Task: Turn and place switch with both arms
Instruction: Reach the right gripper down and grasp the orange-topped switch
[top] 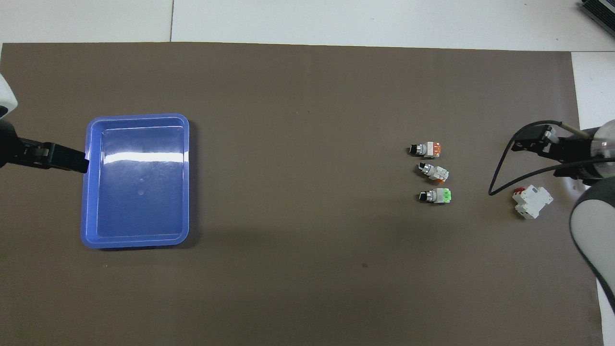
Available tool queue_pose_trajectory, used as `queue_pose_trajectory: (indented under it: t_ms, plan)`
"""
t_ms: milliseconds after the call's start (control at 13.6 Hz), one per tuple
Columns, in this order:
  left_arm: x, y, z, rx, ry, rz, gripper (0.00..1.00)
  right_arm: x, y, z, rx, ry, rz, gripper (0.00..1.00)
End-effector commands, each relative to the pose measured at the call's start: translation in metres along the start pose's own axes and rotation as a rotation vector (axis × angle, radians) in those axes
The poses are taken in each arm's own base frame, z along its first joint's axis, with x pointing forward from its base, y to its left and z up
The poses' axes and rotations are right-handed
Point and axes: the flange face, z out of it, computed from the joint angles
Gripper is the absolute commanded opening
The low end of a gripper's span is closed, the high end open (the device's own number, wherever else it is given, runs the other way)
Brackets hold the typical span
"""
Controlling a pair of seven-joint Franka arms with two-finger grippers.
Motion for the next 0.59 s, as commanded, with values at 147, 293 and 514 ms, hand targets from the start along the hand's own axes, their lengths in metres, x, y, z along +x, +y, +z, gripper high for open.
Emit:
queue_pose_trajectory:
  t_ms: [147, 293, 514]
  plan:
    - [-0.008, -0.003, -0.002, 0.007, -0.001, -0.003, 1.00, 0.020, -0.053, 0.092, 0.034, 0.027, 0.214, 1.00]
    - [-0.009, -0.003, -0.002, 0.007, -0.003, -0.009, 1.00, 0.033, -0.078, 0.128, 0.063, -0.031, 0.341, 1.00]
    - [-0.009, 0.005, -0.001, 0.007, -0.009, 0.008, 1.00, 0.025, -0.108, 0.165, 0.098, -0.045, 0.412, 1.00]
